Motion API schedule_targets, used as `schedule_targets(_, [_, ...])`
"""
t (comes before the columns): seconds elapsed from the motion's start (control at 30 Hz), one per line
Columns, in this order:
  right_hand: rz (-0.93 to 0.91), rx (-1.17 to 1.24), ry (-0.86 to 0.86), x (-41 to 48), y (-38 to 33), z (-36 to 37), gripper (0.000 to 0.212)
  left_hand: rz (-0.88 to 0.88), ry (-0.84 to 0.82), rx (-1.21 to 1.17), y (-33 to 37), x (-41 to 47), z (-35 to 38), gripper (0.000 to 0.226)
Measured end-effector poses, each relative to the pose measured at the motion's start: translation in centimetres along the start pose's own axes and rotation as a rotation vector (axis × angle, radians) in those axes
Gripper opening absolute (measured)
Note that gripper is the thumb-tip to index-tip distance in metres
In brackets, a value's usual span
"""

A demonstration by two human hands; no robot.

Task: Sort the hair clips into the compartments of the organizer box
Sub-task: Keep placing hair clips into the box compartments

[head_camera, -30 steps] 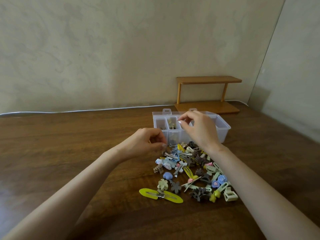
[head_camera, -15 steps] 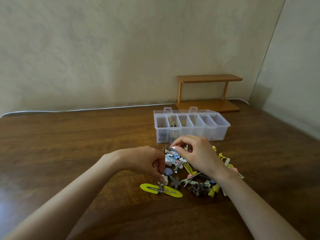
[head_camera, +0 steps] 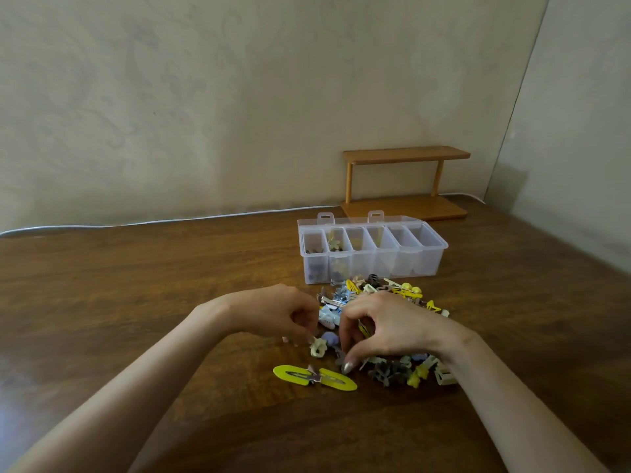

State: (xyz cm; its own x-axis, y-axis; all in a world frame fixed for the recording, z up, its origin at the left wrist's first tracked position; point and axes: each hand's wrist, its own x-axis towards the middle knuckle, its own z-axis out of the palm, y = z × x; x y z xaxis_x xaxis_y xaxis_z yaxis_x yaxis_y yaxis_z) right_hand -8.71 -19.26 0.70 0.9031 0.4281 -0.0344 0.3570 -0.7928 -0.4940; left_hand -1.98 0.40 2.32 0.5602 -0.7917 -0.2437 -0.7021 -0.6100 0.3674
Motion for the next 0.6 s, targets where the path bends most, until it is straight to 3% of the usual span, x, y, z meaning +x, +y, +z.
schedule_targets(0.13, [-0.008, -0.015, 0.024, 0.0, 0.3, 0.1, 0.02, -0.01, 0.015, -0.029, 0.1, 0.3, 0.2, 0.019])
schedule_targets(0.4, [-0.002, 0.042, 0.084, 0.2, 1.1, 0.0, 0.016, 0.025, 0.009, -0.053, 0.6, 0.3, 0.1, 0.009])
schedule_targets(0.6, [-0.001, 0.163, 0.246, -0.1, 1.5, -0.4, 0.008, 0.05, 0.021, 0.013, 0.9, 0.7, 0.6, 0.009])
